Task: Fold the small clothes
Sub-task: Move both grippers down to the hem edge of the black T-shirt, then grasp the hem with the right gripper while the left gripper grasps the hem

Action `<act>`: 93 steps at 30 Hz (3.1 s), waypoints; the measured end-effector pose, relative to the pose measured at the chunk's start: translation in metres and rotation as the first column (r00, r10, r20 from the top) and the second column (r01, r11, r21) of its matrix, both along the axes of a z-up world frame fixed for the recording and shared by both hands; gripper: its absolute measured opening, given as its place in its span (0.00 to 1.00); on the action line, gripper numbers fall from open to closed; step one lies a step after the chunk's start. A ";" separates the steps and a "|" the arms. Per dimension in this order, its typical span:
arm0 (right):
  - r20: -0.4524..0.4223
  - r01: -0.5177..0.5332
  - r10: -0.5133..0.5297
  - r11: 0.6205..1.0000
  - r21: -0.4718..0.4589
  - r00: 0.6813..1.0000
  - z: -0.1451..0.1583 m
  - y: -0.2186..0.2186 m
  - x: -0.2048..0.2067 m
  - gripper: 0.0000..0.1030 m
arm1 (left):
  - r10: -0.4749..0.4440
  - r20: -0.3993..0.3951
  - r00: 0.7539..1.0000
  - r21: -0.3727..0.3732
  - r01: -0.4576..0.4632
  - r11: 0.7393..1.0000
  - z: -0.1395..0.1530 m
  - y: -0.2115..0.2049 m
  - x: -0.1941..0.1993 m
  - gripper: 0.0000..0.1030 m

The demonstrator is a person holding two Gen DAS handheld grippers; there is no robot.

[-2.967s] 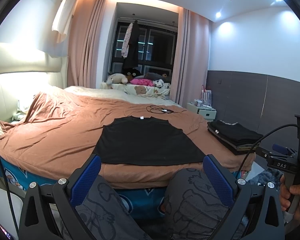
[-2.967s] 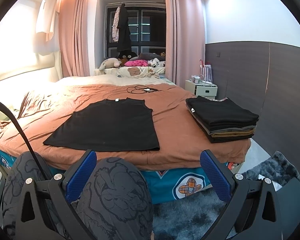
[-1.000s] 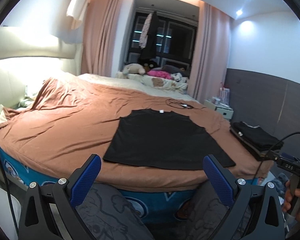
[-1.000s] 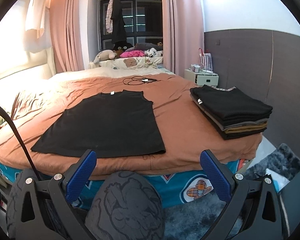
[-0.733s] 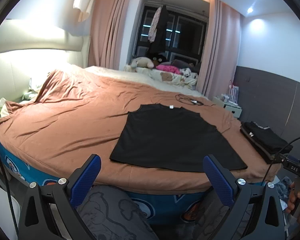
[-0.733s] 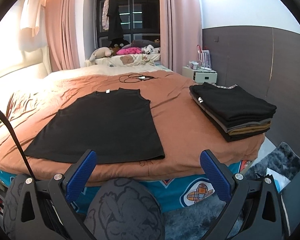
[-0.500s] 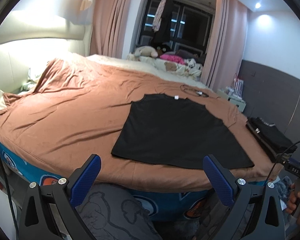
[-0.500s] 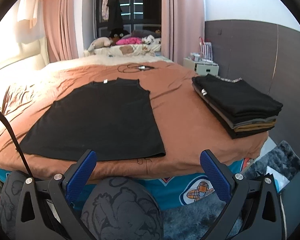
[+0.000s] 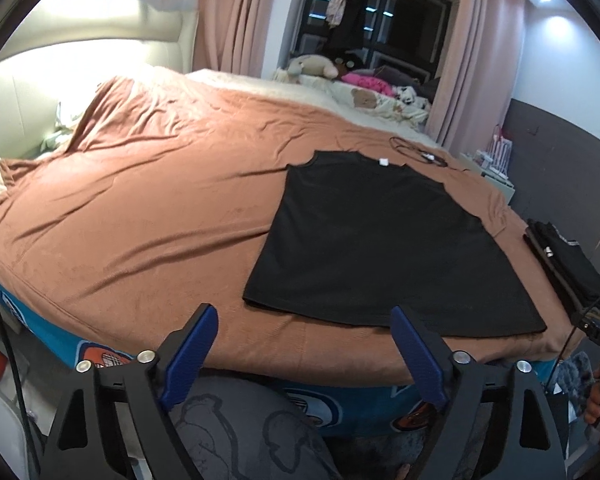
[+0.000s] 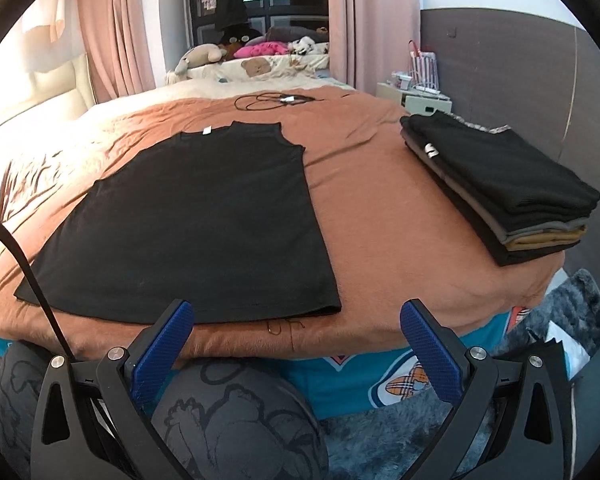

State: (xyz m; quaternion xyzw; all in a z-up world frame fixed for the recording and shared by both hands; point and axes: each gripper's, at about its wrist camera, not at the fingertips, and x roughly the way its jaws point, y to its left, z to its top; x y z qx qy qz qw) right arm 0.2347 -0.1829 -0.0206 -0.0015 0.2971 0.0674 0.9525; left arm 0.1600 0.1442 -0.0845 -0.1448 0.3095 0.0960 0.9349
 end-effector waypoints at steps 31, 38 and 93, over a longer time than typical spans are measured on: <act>-0.200 0.034 -0.008 0.992 0.125 0.980 -0.034 -0.046 0.085 0.49 | 0.066 -0.229 0.971 -0.102 -0.092 0.991 -0.080 0.052 0.086 0.33; -0.208 0.019 0.024 0.979 0.204 0.978 -0.035 -0.051 0.099 0.43 | 0.066 -0.223 0.972 -0.129 -0.097 0.987 -0.083 0.056 0.094 0.30; 0.056 -0.118 0.104 0.840 0.530 0.993 -0.039 -0.113 -0.016 0.02 | 0.093 0.120 0.988 -0.311 -0.052 0.949 0.032 0.060 -0.046 0.04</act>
